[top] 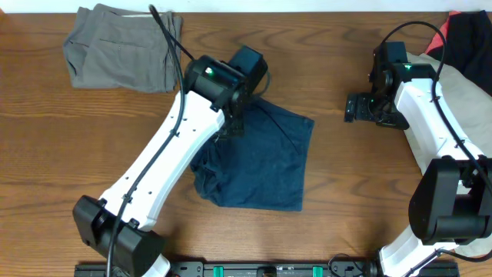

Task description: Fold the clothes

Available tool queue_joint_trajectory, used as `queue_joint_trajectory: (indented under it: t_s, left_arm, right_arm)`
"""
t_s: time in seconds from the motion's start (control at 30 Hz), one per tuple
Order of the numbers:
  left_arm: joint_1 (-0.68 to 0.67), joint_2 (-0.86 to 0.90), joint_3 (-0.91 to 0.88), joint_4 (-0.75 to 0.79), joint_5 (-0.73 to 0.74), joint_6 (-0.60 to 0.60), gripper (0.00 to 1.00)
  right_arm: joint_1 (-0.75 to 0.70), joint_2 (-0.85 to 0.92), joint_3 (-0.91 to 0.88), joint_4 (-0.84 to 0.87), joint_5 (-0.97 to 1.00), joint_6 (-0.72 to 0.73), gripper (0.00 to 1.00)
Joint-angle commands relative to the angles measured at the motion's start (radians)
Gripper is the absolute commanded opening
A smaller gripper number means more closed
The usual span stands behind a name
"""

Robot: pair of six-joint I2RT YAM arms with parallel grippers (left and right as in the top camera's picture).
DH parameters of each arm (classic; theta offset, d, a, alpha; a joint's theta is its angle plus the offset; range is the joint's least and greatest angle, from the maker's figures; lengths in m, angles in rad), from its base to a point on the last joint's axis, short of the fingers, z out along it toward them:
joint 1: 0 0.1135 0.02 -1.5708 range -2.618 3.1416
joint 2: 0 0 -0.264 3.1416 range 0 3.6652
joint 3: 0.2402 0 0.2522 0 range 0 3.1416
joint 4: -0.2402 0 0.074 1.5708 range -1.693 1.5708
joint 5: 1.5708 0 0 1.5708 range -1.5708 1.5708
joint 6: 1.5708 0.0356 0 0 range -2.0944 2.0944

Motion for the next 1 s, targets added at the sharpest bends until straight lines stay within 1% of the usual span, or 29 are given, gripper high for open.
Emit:
queue_joint_trajectory:
  t_s: [0.0, 0.1, 0.23, 0.37, 0.43, 0.6, 0.73, 0.97]
  left_arm:
    - [0.0, -0.017, 0.031, -0.021, -0.066, -0.006, 0.06]
    - [0.001, -0.019, 0.034, -0.051, -0.11, -0.05, 0.06]
    - [0.0, -0.023, 0.034, -0.058, -0.134, -0.057, 0.06]
    - [0.001, -0.026, 0.034, -0.126, -0.23, -0.141, 0.06]
    - [0.001, -0.026, 0.033, -0.153, -0.256, -0.158, 0.06]
    - [0.001, -0.03, 0.033, -0.177, -0.261, -0.163, 0.06]
    - [0.008, -0.037, 0.033, -0.177, -0.294, -0.176, 0.06]
    - [0.088, -0.089, 0.033, -0.177, -0.288, -0.184, 0.06]
  right_arm:
    - [-0.002, -0.009, 0.008, -0.001, 0.0, 0.008, 0.99]
    - [-0.002, -0.009, 0.008, -0.001, 0.0, 0.008, 0.99]
    - [-0.002, -0.009, 0.008, -0.001, 0.0, 0.007, 0.99]
    - [-0.002, -0.009, 0.008, -0.001, 0.0, 0.008, 0.99]
    - [-0.002, -0.009, 0.008, -0.001, 0.0, 0.008, 0.99]
    - [-0.002, -0.009, 0.008, -0.001, 0.0, 0.008, 0.99]
    - [-0.002, -0.009, 0.008, -0.001, 0.0, 0.008, 0.99]
    - [-0.002, -0.009, 0.008, -0.001, 0.0, 0.008, 0.99]
